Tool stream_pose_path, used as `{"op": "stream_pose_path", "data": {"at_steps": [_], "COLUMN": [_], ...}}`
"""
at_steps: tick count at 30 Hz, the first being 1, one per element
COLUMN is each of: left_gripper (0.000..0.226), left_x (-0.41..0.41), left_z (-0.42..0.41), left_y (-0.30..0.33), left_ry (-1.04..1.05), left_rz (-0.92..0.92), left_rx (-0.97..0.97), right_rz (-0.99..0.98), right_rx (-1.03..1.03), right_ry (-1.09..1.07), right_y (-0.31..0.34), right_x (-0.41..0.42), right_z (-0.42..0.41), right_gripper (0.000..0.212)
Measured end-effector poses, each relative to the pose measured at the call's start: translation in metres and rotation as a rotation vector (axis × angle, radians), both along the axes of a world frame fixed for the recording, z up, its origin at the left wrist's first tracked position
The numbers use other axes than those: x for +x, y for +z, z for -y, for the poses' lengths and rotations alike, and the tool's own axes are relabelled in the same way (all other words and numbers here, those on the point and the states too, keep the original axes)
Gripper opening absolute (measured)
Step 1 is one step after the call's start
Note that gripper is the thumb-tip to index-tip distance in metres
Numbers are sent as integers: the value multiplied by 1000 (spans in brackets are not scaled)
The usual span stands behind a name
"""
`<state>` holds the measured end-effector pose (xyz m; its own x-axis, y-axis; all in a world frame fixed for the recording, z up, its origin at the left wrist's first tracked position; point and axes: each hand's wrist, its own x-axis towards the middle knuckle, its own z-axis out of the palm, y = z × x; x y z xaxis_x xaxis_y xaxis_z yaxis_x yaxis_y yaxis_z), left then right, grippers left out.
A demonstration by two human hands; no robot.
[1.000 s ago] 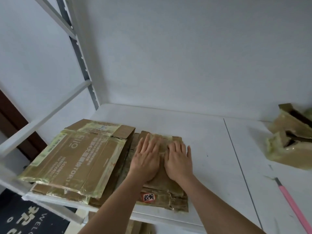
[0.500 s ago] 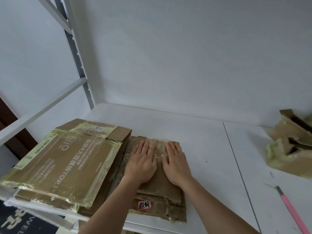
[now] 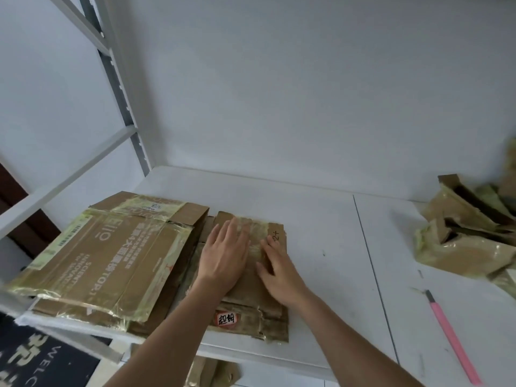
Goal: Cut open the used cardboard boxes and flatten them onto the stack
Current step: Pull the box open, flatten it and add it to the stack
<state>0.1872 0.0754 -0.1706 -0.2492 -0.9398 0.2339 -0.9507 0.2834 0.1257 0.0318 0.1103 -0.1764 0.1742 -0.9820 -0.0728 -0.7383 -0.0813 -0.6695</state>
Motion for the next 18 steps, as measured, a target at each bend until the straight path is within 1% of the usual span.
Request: {"op": "stream_pose_path", "data": {"at_steps": [1,2,3,5,7,11,15,18], "left_gripper": [44,39,35,31,31,32,40,42], "left_x": [-2,-4,-7,-18,-36,-92,-162,-210], "left_z": [-3,-6,-10,-19,-29,-43,-53,-57], "left_y": [11,23,35,56,73,99,106,102], "left_ry": [-13,-16,-10,-27,-88,-218,-310,-328], "left_rz": [31,41,37,44,66,65,96,103], "left_rx": [-15,-28,-45,-109,-161,-132,-85,-82], "right_rz": [83,114,88,-56,-220,-439,-538,-593], "right_rx": [-9,-61,-149,-299,-369,-378,-384,-324], "right_ry": [0,-5,-13,-34,-56,-140,-242,-308], "right_y": [13,26,37,57,73,96,102,98], "right_x": [-10,-20,-32,-56,-80,-135,-205,-260], "right_z": [-1,-2,-5,-11,-20,-35,-50,-55], "right_gripper": [54,49,44,35,30,31,27,30]}}
